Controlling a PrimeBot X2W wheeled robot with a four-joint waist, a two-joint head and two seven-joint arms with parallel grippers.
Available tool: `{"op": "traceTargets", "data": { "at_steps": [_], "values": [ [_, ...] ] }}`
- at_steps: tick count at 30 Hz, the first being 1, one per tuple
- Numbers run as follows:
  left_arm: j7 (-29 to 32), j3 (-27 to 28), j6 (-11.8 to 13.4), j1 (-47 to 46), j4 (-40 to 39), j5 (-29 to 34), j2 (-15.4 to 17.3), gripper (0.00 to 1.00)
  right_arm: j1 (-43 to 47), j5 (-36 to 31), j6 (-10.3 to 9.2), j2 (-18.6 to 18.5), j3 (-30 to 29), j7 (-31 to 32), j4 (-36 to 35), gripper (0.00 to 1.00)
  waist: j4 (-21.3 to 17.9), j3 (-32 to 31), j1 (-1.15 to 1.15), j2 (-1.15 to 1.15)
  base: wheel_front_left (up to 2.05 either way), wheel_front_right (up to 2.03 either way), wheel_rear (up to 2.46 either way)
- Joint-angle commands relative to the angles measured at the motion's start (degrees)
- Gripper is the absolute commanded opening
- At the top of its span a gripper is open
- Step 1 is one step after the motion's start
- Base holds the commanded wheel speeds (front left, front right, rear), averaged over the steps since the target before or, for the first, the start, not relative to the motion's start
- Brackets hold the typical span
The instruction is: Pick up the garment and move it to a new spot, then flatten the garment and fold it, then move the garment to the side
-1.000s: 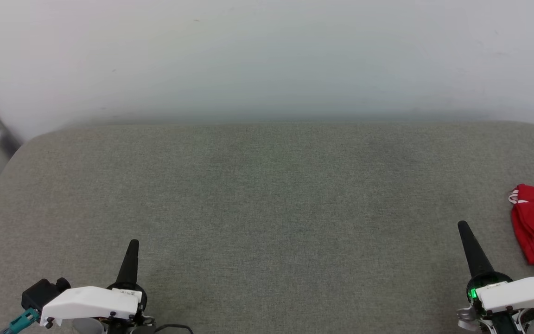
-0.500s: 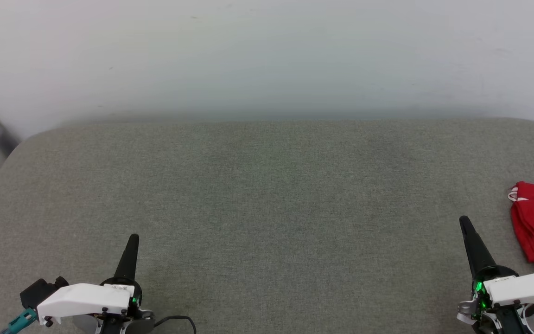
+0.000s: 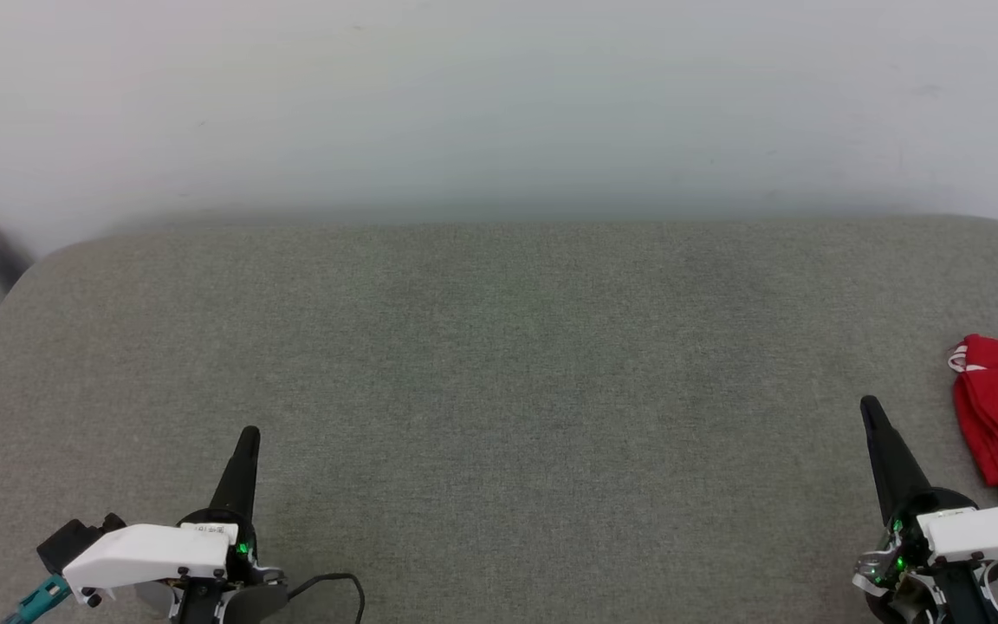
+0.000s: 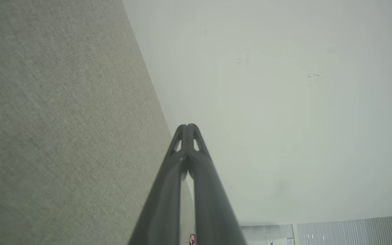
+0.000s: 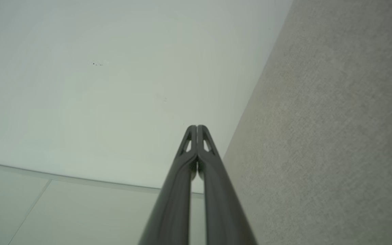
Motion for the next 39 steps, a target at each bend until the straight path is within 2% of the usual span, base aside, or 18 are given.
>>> {"op": "traceTargets", "data": {
  "at_steps": [1,27,39],
  "values": [
    [0.38,0.45,-0.42,-1.09,-0.03,-1.19,-0.12,0.00,-1.04,1.40,0.00,0.21,-0.14,0.19,0.15,0.00,-0.03,0.05,0.00,0.00,0.00,0.00,0.00],
    [3.07,2.37,-1.85,-2.10,0.57,-9.88,-1.24,0.00,-2.62,11.50,0.00,0.36,-0.65,1.21,2.22,0.00,-0.44,0.85,0.00,0.00,0.00,0.00,0.00],
    [3.07,2.31,-1.80,-2.02,0.54,-9.73,-1.22,0.00,-2.53,11.29,0.00,0.36,-0.63,1.16,2.19,0.00,-0.44,0.86,0.00,0.00,0.00,0.00,0.00]
  ]
}}
